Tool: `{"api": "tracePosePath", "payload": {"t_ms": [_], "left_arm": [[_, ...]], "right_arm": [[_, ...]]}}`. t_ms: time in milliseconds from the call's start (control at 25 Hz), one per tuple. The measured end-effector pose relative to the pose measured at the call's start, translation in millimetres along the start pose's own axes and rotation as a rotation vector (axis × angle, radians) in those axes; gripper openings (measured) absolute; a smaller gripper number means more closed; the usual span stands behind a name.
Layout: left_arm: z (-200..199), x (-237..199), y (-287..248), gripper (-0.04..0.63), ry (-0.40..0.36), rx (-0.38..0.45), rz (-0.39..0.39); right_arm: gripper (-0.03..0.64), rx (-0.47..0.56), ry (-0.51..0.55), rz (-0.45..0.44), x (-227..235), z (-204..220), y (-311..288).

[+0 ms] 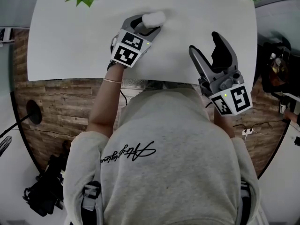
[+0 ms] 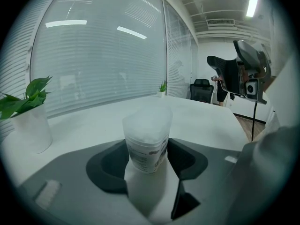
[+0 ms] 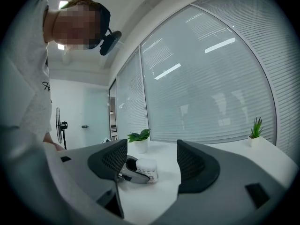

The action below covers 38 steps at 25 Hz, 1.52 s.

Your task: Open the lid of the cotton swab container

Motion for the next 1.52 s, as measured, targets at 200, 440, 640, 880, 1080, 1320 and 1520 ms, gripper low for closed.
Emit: {"api": "tracePosePath", "payload": {"t_ms": [200, 440, 640, 880, 1080, 1320, 1520], "left_arm": [[0, 0, -1, 0.249, 0.000, -0.004, -0.008], [3, -2, -2, 0.247, -0.011, 0.004, -0.028], [1, 11, 3, 0.245, 0.024, -0.003, -0.027], [-21, 26, 14, 0.247, 0.006, 0.016, -0.061], [-45, 38, 24, 0.245, 0.009, 0.051, -0.054], [-77, 57, 39, 0.246, -0.007, 0.063, -0.009], [-104, 74, 51, 0.245, -0.078, 0.062, -0.019]], "right_arm": [[0.313, 0.012, 0.002, -0.019, 6, -5, 5], [0.310, 0.036, 0.014, -0.050, 16, -16, 12], [0.308, 0.045, 0.026, -0.077, 28, -24, 23], [0.307, 0.063, 0.023, -0.113, 44, -31, 29], [0.305, 0.068, 0.031, -0.155, 50, -35, 28], [0.302, 0.068, 0.026, -0.212, 58, -34, 24], [0.296, 0.067, 0.028, -0.252, 65, -33, 20]]}}
Point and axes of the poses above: the fingertips, and each gripper's own axes: y backward along the fingers, x to its right, z out of its underside, the point moved 7 cm from there along y, backward along the fingers
